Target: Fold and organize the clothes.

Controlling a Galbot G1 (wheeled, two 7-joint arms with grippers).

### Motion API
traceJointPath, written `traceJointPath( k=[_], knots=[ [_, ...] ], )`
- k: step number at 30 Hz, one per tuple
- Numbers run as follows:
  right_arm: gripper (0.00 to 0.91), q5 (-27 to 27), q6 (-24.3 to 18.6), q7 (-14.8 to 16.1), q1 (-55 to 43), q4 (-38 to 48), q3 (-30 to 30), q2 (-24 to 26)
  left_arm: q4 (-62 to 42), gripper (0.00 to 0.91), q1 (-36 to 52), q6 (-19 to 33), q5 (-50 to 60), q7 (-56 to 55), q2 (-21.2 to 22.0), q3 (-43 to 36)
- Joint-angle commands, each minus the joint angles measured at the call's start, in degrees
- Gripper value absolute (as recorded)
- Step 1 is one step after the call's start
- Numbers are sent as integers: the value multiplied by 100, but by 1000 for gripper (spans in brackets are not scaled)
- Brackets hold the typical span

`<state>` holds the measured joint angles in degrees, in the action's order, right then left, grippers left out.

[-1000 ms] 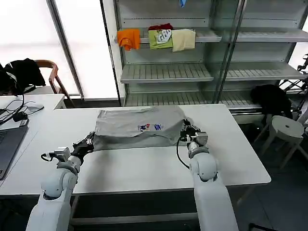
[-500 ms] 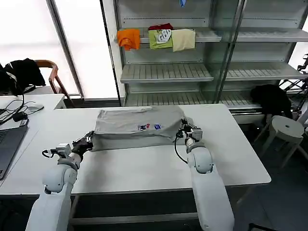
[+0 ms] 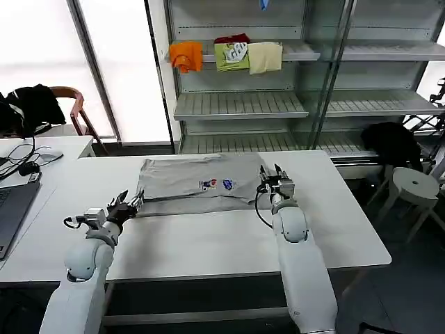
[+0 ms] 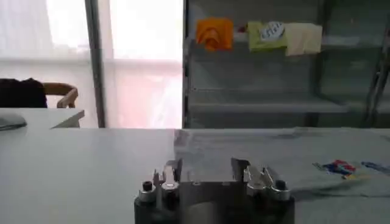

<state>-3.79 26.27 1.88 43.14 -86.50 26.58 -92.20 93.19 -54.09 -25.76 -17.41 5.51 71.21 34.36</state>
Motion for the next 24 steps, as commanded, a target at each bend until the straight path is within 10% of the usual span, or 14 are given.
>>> traceJointPath(
  k=[1, 17, 18, 21, 22, 24],
  knots=[
    [907, 54, 698, 84, 765, -932, 11, 287, 303, 907, -424, -655, 415, 33, -87, -5],
    [907, 22, 687, 69, 1195, -954, 420, 269, 345, 907, -565, -649, 552, 64, -39, -9],
    [846, 8, 686, 63, 1179, -922, 423, 264, 330, 907, -560, -648, 551, 64, -38, -10],
    [242, -18, 685, 34, 1078, -761, 412, 233, 302, 867, -558, -645, 550, 89, -48, -6],
    [0, -19, 685, 31, 1063, -734, 408, 225, 296, 695, -558, -643, 551, 99, -50, -7],
    [0, -20, 685, 37, 1012, -645, 392, 200, 274, 484, -556, -636, 558, 115, -48, -8]
  ],
)
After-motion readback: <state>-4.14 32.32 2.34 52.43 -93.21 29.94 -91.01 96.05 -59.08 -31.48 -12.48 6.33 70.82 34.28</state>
